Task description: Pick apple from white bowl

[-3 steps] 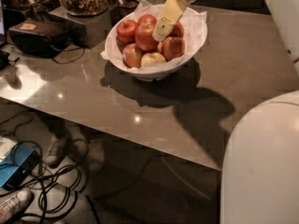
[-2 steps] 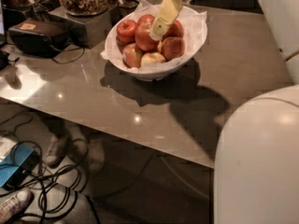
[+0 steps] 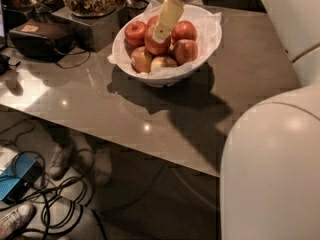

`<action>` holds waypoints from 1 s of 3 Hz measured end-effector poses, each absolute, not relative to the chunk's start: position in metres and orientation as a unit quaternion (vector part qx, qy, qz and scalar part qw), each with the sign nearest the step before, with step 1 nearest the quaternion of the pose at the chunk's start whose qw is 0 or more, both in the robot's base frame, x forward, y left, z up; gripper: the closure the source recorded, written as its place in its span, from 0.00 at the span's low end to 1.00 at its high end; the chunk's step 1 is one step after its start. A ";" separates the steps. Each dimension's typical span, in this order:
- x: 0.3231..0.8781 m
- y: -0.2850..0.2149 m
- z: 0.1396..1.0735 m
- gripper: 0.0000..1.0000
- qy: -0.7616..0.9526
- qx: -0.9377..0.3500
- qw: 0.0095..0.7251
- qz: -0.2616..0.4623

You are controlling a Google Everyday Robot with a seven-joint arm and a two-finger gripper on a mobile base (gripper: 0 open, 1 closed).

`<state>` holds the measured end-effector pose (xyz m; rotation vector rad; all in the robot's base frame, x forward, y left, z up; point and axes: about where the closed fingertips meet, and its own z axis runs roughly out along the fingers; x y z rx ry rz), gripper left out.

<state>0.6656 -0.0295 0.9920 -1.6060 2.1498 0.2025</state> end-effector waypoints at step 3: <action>0.669 -0.016 0.991 0.25 0.757 -0.613 0.217 0.052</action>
Offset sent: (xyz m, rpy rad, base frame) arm -0.0136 0.0078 0.0001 -0.0781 0.0086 0.0851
